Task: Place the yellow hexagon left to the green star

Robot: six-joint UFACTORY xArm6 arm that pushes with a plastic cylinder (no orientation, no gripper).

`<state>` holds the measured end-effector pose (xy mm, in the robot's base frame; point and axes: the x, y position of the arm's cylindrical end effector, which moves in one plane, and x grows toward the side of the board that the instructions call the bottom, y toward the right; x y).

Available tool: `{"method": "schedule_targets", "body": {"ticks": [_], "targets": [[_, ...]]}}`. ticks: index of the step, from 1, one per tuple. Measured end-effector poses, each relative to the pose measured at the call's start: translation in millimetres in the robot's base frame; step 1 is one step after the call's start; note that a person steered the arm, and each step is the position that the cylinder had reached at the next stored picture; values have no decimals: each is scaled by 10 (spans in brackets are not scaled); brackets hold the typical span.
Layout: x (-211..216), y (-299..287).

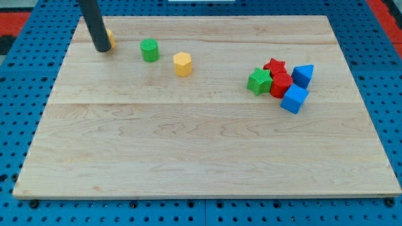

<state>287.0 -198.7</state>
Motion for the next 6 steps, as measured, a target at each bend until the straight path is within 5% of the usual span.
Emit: {"method": "schedule_targets", "body": {"ticks": [4, 5, 6], "targets": [[1157, 2527], [1216, 2410], [993, 1456]]}}
